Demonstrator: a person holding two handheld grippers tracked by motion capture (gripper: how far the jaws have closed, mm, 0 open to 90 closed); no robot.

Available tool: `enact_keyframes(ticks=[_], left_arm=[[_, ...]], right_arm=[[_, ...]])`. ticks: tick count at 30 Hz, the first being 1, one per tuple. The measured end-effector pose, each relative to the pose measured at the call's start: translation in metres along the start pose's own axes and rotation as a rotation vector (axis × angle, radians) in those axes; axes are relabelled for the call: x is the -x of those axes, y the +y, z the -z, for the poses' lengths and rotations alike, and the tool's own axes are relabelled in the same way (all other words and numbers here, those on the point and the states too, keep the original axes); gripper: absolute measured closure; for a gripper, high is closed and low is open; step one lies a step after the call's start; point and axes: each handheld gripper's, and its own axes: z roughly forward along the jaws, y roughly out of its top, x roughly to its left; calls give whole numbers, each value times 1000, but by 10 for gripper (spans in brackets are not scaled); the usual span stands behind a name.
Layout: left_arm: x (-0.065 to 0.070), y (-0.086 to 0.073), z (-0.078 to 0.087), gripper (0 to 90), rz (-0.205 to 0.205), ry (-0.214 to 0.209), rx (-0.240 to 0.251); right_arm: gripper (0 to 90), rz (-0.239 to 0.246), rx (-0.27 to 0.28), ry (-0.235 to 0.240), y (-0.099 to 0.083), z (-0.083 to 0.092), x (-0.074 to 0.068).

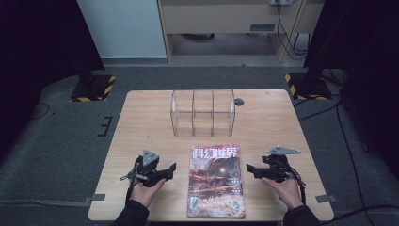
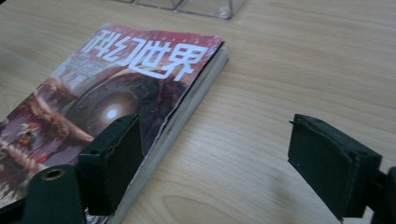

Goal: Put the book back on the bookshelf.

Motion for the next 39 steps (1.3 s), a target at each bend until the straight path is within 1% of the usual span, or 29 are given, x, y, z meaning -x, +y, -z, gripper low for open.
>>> enact_keyframes(ticks=[1, 3, 4, 6, 8, 9, 10, 12, 13, 14, 15, 16, 18, 19, 21, 22, 24, 26, 29, 30, 32, 33, 34, 36, 38, 39], left_arm=[[3, 0, -1, 244, -7, -6, -2], [9, -1, -3, 259, -28, -17, -17], [12, -1, -5, 262, -30, -23, -19], [17, -1, -8, 264, -45, -29, -31], [22, -2, -11, 276, -53, -36, -43], [25, -3, -13, 289, -58, -44, -50], [27, -3, -14, 289, -64, -47, -56], [33, -4, -17, 303, -79, -60, -66], [37, -5, -20, 306, -88, -74, -77], [37, -5, -20, 308, -88, -74, -77], [40, -6, -22, 314, -94, -77, -87], [41, -6, -24, 317, -98, -79, -90], [45, -8, -28, 323, -104, -93, -110], [46, -8, -29, 325, -106, -93, -113], [50, -10, -33, 325, -123, -98, -130], [52, -11, -34, 326, -122, -101, -131], [54, -11, -37, 326, -136, -103, -144], [56, -13, -40, 325, -139, -107, -154], [58, -16, -45, 326, -138, -115, -175], [58, -16, -45, 323, -138, -115, -175], [59, -16, -47, 322, -127, -127, -170], [59, -17, -48, 321, -129, -131, -173], [60, -17, -48, 308, -126, -134, -168], [61, -17, -49, 298, -135, -136, -163], [63, -18, -51, 291, -140, -139, -154], [65, -18, -52, 291, -143, -142, -148]], right_arm=[[189, 0, 0, 0, 0, 0, 0], [199, 5, -16, 11, -1, -4, -5], [212, 4, -30, 27, -2, -7, -9], [221, 13, -31, 29, -2, -8, -11], [240, 11, -37, 46, -4, -10, -15], [252, 18, -43, 64, -5, -13, -18], [252, 18, -43, 64, -5, -13, -18], [269, 23, -49, 80, -8, -17, -22], [278, 21, -54, 90, -9, -18, -24], [278, 21, -54, 90, -9, -18, -24], [284, 14, -59, 99, -10, -20, -25], [299, 11, -64, 120, -11, -23, -27], [306, 2, -67, 127, -12, -24, -28], [328, 3, -70, 135, -13, -28, -30], [333, 2, -72, 138, -14, -30, -31], [335, 10, -77, 142, -15, -32, -31], [338, 12, -86, 144, -15, -35, -33], [337, 21, -87, 144, -16, -37, -34], [327, 11, -82, 142, -16, -42, -36], [325, 15, -84, 138, -16, -43, -36], [325, 10, -82, 138, -16, -43, -36], [325, 9, -80, 138, -16, -44, -36], [326, -2, -72, 144, -15, -44, -36], [329, 0, -64, 150, -15, -43, -36], [335, -15, -50, 166, -14, -41, -35], [335, -15, -50, 166, -14, -41, -35]])
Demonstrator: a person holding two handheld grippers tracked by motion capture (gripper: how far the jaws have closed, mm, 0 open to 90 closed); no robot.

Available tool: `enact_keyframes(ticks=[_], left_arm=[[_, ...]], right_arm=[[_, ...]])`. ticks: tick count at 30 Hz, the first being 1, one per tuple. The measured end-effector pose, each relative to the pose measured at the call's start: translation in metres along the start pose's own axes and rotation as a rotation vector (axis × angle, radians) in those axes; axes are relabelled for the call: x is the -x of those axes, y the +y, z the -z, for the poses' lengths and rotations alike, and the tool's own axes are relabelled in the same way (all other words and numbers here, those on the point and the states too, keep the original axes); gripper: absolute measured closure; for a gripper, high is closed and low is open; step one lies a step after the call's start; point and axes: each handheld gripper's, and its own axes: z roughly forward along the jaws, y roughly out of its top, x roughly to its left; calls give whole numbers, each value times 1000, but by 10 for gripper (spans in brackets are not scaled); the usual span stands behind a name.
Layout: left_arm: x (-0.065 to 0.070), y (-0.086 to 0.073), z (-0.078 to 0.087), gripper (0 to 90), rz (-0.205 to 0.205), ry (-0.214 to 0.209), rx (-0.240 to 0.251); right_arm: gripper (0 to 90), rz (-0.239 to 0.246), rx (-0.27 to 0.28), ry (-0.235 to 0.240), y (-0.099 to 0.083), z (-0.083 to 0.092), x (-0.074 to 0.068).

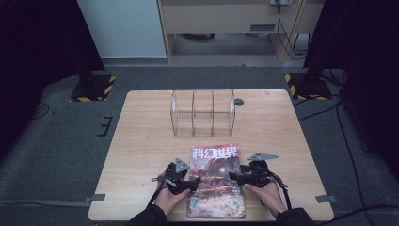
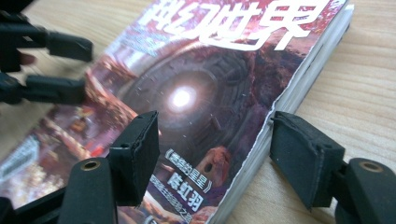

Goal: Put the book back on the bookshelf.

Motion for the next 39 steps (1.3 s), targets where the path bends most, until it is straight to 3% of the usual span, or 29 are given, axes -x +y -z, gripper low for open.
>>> enact_keyframes(ticks=[8, 16, 22, 25, 31, 32, 34, 36, 39], left_arm=[[10, 0, -6, 228, -22, -12, 18], [9, 0, -6, 218, -28, -18, 21], [8, 0, -7, 210, -31, -22, 27], [7, -1, -7, 206, -34, -25, 34], [7, -1, -8, 203, -34, -27, 36], [7, -1, -8, 203, -35, -27, 36], [7, -1, -8, 203, -35, -28, 36], [7, -1, -8, 202, -34, -29, 37], [7, -1, -8, 201, -33, -30, 37]], right_arm=[[342, -46, 86, 83, 5, 7, -3], [329, -8, 155, 140, 9, 6, -9], [317, -23, 95, 87, 6, 0, -5], [307, -59, 22, 66, 1, -7, 2], [313, -61, 32, 83, 2, -7, 1], [335, -50, 68, 119, 4, -5, 1], [346, -44, 92, 139, 6, -4, -1], [348, -34, 89, 140, 6, -5, -1], [353, -19, 37, 106, 4, -11, 2]])
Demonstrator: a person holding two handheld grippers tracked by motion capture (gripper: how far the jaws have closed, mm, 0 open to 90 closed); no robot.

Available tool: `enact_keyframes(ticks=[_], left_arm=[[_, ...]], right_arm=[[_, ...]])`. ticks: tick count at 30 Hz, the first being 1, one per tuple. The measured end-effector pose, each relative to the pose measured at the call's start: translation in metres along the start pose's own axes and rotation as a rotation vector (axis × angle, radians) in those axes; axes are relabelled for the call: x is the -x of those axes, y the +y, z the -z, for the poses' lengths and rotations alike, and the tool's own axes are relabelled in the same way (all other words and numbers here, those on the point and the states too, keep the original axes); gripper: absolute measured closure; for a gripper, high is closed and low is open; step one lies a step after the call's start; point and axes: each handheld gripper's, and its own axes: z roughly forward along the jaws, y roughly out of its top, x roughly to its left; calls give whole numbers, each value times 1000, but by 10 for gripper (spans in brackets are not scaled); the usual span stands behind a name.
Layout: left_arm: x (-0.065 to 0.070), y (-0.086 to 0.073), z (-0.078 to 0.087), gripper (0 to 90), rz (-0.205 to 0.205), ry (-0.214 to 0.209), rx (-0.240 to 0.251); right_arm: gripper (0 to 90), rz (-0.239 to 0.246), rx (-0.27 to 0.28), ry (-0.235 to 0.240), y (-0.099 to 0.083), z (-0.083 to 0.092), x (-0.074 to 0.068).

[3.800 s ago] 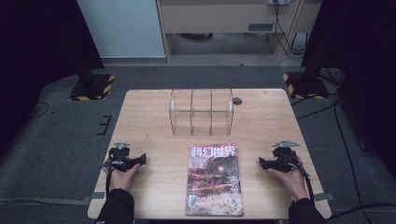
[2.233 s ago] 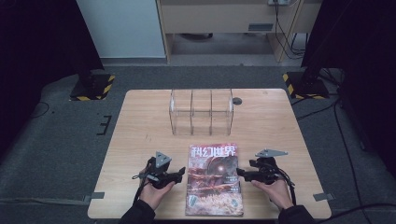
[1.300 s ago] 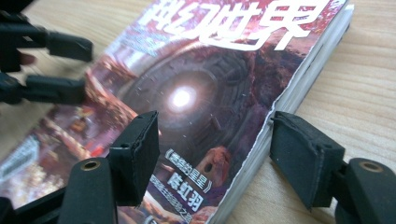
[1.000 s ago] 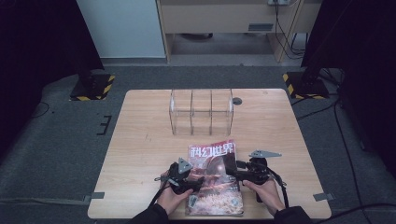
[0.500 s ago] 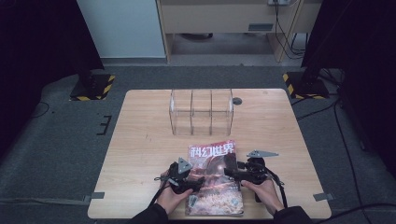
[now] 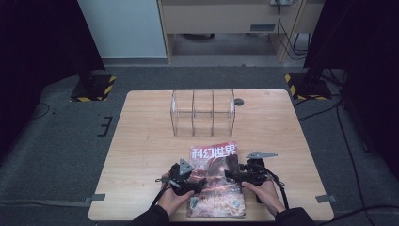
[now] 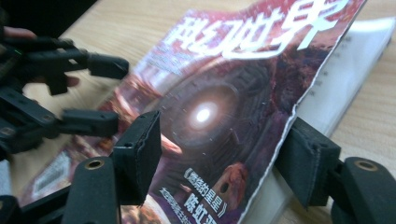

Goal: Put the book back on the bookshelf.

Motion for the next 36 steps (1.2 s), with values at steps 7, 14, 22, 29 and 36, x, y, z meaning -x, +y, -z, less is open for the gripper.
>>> enact_keyframes(ticks=[7, 14, 22, 29, 36], left_arm=[[-1, 0, -1, 190, 1, 0, 9], [-3, -1, -1, 191, 0, -7, 11], [-5, 0, -1, 191, 9, -18, 14], [-12, 2, 4, 215, 61, -28, 25], [-23, 7, 16, 211, 134, -52, 109]], right_arm=[[355, 1, 4, 16, 4, -5, 3], [628, 0, -54, -30, 6, 2, 2], [613, 11, -61, -13, 5, -5, -2], [830, -5, -13, 22, 10, 3, -2], [871, 46, 59, 81, 17, 15, -12]])
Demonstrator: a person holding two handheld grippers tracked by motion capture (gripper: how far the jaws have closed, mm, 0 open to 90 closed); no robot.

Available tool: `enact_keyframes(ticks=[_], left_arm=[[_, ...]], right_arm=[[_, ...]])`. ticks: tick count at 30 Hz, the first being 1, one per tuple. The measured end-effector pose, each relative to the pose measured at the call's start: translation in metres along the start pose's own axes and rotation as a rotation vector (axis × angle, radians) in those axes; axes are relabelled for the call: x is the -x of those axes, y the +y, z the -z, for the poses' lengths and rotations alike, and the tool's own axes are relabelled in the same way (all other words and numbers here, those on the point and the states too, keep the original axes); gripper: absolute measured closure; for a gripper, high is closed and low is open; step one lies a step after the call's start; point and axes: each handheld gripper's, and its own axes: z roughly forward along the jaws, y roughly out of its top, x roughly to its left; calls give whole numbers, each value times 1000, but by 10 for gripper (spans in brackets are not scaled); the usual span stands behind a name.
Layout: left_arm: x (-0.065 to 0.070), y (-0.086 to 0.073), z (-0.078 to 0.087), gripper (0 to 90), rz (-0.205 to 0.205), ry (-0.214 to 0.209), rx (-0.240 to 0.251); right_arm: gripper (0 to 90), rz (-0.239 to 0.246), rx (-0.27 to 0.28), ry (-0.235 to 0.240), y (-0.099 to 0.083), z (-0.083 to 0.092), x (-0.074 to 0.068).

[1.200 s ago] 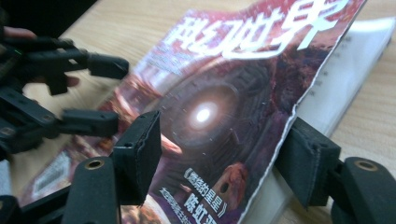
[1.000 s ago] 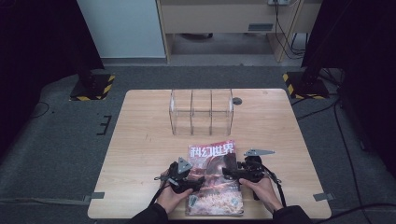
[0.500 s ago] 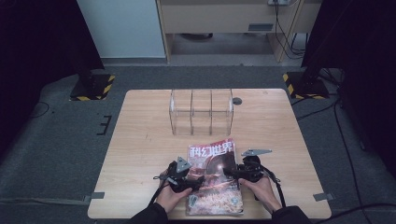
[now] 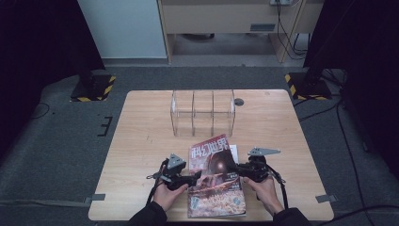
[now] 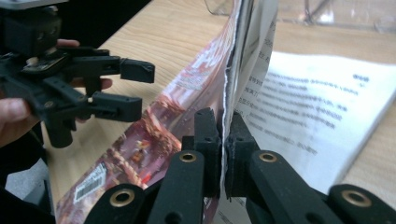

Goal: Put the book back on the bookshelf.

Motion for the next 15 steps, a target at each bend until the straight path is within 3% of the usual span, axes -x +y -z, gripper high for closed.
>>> enact_keyframes(ticks=[2, 13, 15], left_arm=[[-2, 1, 1, 208, 17, -12, 2], [-3, -3, -7, 179, 15, -46, -32], [-3, -3, -8, 173, 23, -69, -32]], right_arm=[[877, 14, 9, 12, 1, 2, 0], [885, 88, 110, 101, 9, 16, -9], [886, 94, 128, 112, 9, 17, -10]])
